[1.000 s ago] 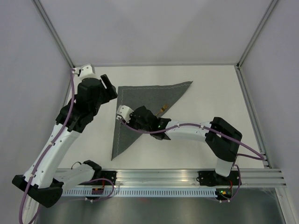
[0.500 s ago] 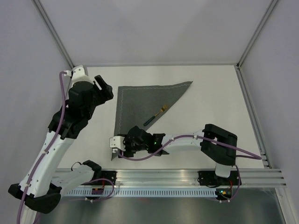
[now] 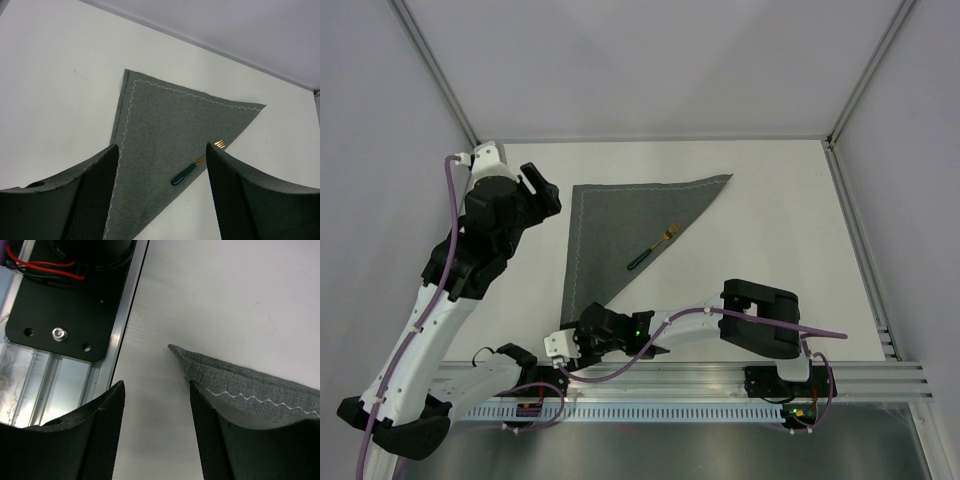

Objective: Fold the napkin, place the utensils inside, and roll it up
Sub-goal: Fold the napkin

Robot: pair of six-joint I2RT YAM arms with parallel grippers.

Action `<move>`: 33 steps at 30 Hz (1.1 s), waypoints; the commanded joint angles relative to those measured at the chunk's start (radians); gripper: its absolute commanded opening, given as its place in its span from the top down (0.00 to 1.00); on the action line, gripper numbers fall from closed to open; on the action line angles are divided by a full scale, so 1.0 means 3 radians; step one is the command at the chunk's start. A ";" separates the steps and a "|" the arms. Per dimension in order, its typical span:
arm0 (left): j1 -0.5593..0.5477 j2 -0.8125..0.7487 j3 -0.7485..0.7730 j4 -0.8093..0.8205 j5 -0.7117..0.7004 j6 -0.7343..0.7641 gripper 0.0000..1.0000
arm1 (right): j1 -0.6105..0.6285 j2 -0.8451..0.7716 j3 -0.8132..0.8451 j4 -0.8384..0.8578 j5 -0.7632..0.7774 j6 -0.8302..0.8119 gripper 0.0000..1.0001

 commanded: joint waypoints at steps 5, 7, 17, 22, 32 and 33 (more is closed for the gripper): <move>0.0046 0.0005 -0.0064 0.0016 -0.0030 0.0138 0.25 | 0.0025 0.0213 0.0243 0.0302 0.0250 -0.0094 0.42; 0.0061 0.0005 -0.0075 0.0016 -0.0025 0.0148 0.24 | 0.0030 0.0248 0.0243 0.0353 0.0307 -0.0089 0.43; 0.0112 0.0025 -0.0095 0.0021 0.0016 0.0194 0.24 | 0.0051 0.0305 0.0325 0.0348 0.0379 0.0003 0.45; 0.0138 0.0030 -0.0116 0.0027 0.0041 0.0199 0.24 | 0.0071 0.0340 0.0330 0.0353 0.0384 0.0008 0.48; 0.0189 0.0046 -0.0151 0.0057 0.0108 0.0204 0.23 | 0.0066 0.0432 0.0376 0.0358 0.0445 0.0014 0.56; 0.0194 0.0051 -0.0152 0.0062 0.0113 0.0199 0.23 | 0.0066 0.0438 0.0376 0.0364 0.0466 0.0008 0.58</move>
